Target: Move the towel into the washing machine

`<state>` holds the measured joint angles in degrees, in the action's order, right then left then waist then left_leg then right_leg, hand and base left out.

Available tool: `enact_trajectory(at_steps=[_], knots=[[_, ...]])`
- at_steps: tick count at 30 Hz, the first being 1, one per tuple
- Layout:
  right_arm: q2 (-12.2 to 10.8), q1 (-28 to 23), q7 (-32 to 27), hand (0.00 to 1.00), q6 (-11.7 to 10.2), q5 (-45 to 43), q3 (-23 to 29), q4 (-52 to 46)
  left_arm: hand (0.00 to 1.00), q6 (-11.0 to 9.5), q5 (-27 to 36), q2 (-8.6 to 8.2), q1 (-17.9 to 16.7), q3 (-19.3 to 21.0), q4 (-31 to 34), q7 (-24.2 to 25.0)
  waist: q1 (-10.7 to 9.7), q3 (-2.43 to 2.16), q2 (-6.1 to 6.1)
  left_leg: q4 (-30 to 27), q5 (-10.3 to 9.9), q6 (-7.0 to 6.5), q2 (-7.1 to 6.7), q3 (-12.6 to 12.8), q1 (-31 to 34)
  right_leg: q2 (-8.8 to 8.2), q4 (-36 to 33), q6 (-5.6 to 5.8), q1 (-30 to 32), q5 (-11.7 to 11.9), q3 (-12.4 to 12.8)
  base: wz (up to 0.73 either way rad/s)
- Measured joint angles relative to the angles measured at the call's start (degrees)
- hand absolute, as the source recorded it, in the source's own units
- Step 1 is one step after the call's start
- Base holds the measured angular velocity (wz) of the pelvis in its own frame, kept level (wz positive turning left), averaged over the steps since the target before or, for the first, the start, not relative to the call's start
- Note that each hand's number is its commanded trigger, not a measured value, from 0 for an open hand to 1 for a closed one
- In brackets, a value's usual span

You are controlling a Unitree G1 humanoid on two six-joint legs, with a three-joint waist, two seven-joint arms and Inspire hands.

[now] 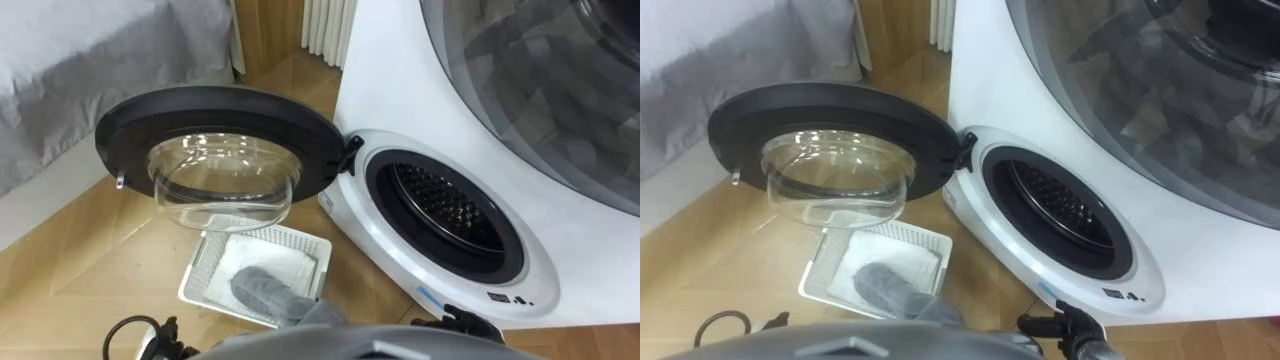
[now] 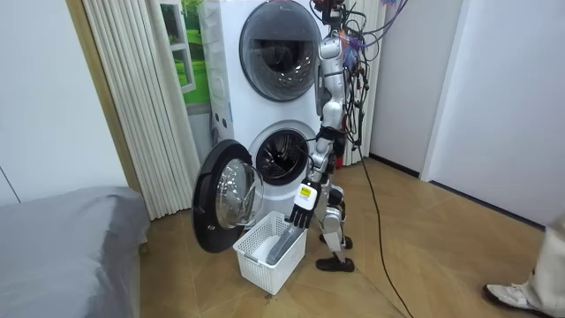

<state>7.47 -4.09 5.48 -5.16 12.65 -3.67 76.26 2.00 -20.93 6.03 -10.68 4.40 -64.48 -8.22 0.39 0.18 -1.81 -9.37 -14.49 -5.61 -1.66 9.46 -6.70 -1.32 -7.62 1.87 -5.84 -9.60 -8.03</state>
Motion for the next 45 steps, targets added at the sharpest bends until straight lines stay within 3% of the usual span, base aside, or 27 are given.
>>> enact_trajectory(at_steps=[16, 22, 25, 28, 33, 38, 40, 45], knots=[[0.0, 0.06, 0.92, 0.0, -0.33, 0.0, 0.06, -0.02, 0.0, -0.2, 0.0, -0.02, 0.13, 0.0, 0.02, 0.0, 0.0, -0.02, 0.16, 0.0, 0.0, 0.0, 0.01, 0.0, 0.11, 0.0, 0.0, 0.0, 0.11, 0.0, 0.01, 0.0], [0.0, 0.43, 1.17, 0.0, -0.41, -0.38, 0.52, -0.07, 0.0, -1.57, 0.0, 0.05, 0.47, -0.03, 0.51, -0.19, -0.17, -0.1, 0.07, -0.07, 0.0, -0.01, 0.0, -0.01, 1.26, -0.02, -0.09, -0.01, 1.22, 0.0, -0.16, 0.0], [0.01, 1.14, 1.71, 0.0, -0.46, -0.94, 0.49, -0.17, 0.0, -2.46, 0.18, 0.25, 1.9, -0.19, 0.61, -0.21, -0.24, -0.45, -0.14, -0.6, 0.06, 0.0, 0.0, -0.02, 3.16, -0.1, -0.31, -0.12, 2.94, 0.07, -0.27, 0.0], [0.07, 2.13, 2.6, 0.0, -0.48, -1.71, -0.34, -0.3, 0.0, -4.13, 0.12, 1.08, 4.44, -1.98, 0.46, -0.45, -0.29, -0.38, -0.07, -1.59, 0.1, 0.02, -0.01, -0.19, 5.11, -0.25, -0.38, -0.2, 4.04, 0.12, -0.46, 0.01], [0.19, 5.97, 3.95, 0.0, -0.72, -4.33, -2.0, 0.02, 0.0, -7.0, -0.02, 1.42, 9.49, -5.21, -0.3, -1.24, -0.35, 0.16, 0.69, -2.37, 0.23, -0.02, 0.08, 0.08, 8.19, -0.48, -1.2, -0.35, 7.28, 0.22, -0.77, -0.03], [0.15, 9.56, 3.81, 0.0, -1.16, -6.67, -4.37, 1.92, 0.0, -7.62, -0.09, 1.49, 13.98, -9.62, -2.57, -1.56, -0.73, 0.55, 0.8, -2.38, 0.91, 0.11, 0.11, 0.08, 11.59, -0.47, -1.62, -0.67, 10.9, 0.47, -0.82, 0.0], [0.09, 11.27, 3.53, 0.0, -1.1, -7.41, -5.11, 2.52, 0.0, -7.87, -0.08, 1.18, 15.56, -11.0, -3.61, -1.67, -0.81, 0.91, 0.6, -2.4, 1.18, 0.19, 0.16, 0.08, 13.17, -0.44, -2.32, -0.71, 13.01, 0.49, -0.62, -0.07], [-0.43, 16.37, 2.65, 0.0, -1.77, -8.97, -6.15, 3.66, 0.0, -9.03, -0.1, 0.14, 21.39, -11.46, -7.6, -2.56, -1.7, 1.57, 0.19, -2.65, 1.79, 0.53, 0.48, 0.06, 18.42, -0.12, -3.73, -1.24, 19.3, 0.81, 0.01, -0.07]])
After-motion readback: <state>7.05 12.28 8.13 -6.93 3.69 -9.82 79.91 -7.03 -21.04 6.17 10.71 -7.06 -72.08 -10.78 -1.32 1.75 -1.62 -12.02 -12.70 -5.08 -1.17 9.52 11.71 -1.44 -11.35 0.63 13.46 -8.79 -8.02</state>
